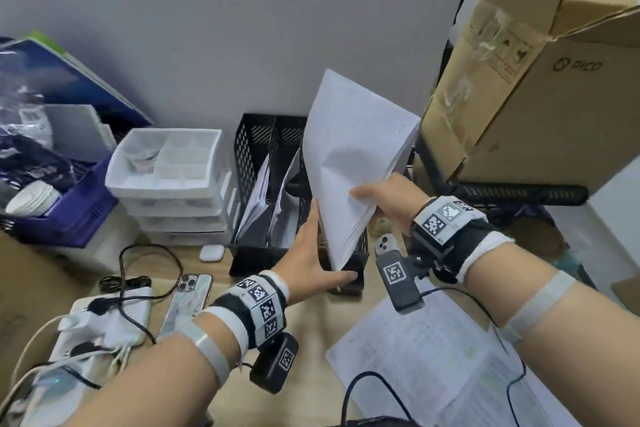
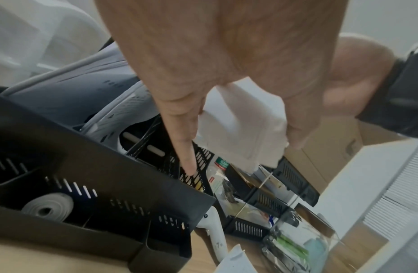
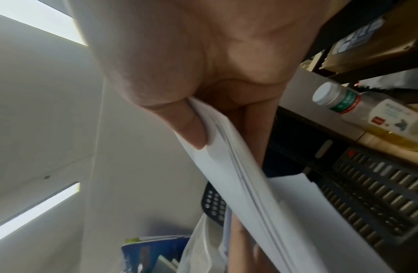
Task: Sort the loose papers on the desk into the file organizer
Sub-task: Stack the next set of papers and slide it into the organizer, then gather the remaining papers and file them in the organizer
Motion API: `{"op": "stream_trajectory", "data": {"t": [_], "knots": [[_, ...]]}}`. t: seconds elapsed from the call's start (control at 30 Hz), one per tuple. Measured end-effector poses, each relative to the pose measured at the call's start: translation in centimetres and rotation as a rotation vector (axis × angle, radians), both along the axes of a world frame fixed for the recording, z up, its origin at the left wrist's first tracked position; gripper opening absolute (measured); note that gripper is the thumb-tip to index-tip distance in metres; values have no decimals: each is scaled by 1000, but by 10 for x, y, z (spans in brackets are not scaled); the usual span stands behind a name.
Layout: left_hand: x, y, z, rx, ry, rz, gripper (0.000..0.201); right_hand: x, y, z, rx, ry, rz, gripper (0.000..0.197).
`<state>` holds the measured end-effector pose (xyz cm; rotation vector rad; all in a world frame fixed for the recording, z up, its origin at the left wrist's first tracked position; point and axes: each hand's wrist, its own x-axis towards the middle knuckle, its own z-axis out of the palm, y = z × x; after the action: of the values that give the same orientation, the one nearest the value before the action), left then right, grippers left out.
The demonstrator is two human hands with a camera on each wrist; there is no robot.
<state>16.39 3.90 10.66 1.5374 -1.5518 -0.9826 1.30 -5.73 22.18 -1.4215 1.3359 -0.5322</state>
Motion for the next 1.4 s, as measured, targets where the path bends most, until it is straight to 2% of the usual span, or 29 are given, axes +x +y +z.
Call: {"op": "stream_trajectory", "data": {"t": [0.07, 0.13, 0.27, 0.4, 0.5, 0.6, 0.7, 0.8, 0.9, 1.0, 1.07, 1.23, 1.33, 1.4], "knots": [[4, -4, -4, 32, -29, 46, 141, 4, -1, 0, 24, 10, -2, 35], [8, -9, -6, 78, -74, 86, 139, 10, -2, 0, 10, 101, 25, 31], [9, -22, -6, 123, -121, 101, 136, 27, -3, 0, -35, 203, 28, 36], [6, -31, -15, 118, -62, 26, 139, 33, -7, 0, -145, 280, 45, 35], [4, -35, -23, 104, 0, -39, 135, 26, -9, -4, -148, 251, 10, 38], [2, -39, -21, 108, -57, -46, 130, 20, -15, -10, -90, 270, -23, 40], [4, -44, -18, 114, -88, -11, 126, 23, -17, -10, -65, 248, -68, 35], [13, -48, -13, 130, -130, 37, 119, 36, -21, -10, -93, 154, -21, 16], [22, -56, -10, 157, -261, 96, 106, 50, -26, -10, -102, 122, 20, 2], [32, -66, -11, 202, -368, 102, 93, 67, -33, -19, -126, 229, 73, 28], [38, -71, -15, 245, -383, 100, 81, 76, -38, -26, -189, 344, 111, 37], [41, -81, -27, 307, -195, 144, 56, 92, -43, -57, -270, 449, 184, 43], [42, -86, -32, 336, -152, 161, 53, 96, -46, -88, -254, 603, 286, 44], [44, -87, -36, 348, -141, 174, 50, 95, -44, -106, -185, 644, 342, 46]]}}
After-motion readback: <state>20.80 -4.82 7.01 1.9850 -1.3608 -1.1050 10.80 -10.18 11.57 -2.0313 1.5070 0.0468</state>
